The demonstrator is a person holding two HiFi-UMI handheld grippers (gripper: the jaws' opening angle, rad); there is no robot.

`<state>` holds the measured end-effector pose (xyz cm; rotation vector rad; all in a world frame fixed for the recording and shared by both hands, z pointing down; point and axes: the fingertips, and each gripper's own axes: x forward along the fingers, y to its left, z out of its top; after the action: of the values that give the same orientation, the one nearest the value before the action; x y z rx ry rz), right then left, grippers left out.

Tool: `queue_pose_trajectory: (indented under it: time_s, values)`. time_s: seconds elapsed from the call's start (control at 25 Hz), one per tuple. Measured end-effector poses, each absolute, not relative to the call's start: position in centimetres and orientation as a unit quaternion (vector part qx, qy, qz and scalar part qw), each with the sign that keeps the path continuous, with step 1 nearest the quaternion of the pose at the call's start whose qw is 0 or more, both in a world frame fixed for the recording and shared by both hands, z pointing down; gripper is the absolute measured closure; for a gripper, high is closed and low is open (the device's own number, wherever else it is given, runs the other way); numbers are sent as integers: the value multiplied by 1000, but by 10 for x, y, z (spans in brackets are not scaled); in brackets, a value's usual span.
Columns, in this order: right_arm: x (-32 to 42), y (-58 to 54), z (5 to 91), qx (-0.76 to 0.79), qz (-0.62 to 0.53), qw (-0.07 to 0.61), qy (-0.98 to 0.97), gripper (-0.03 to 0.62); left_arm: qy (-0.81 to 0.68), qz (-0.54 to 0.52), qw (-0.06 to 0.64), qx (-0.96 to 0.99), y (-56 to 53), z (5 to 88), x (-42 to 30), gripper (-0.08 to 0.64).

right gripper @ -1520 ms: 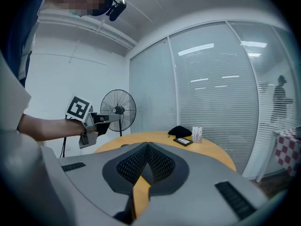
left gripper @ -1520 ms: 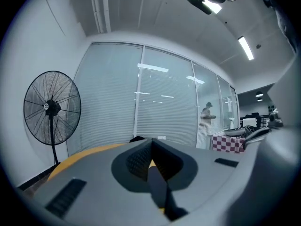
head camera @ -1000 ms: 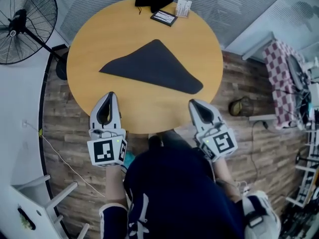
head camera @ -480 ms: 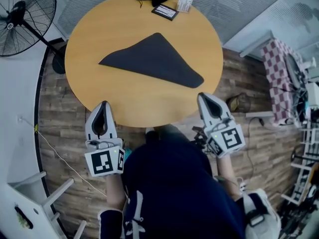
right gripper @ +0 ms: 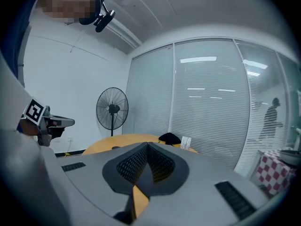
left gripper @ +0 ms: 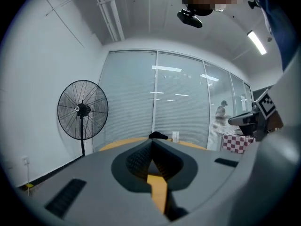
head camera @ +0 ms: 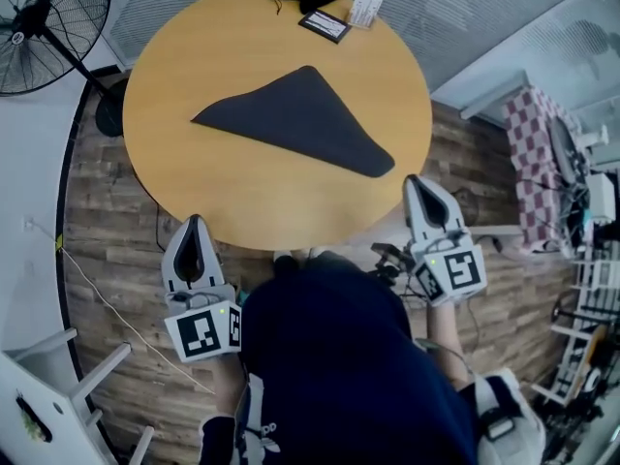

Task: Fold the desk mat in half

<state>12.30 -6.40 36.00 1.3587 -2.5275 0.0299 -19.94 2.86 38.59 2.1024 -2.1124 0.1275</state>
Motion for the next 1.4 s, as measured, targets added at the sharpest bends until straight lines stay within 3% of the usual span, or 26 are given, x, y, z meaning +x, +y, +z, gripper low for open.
queue_pose_trajectory:
  time_s: [0.44, 1.4]
  values:
    - [122, -75, 364, 438, 26, 126, -890, 589, -683, 42, 101, 722, 32, 388, -162, 558]
    - [121, -68, 370, 415, 27, 117, -902, 589, -693, 60, 127, 707, 41, 403, -151, 557]
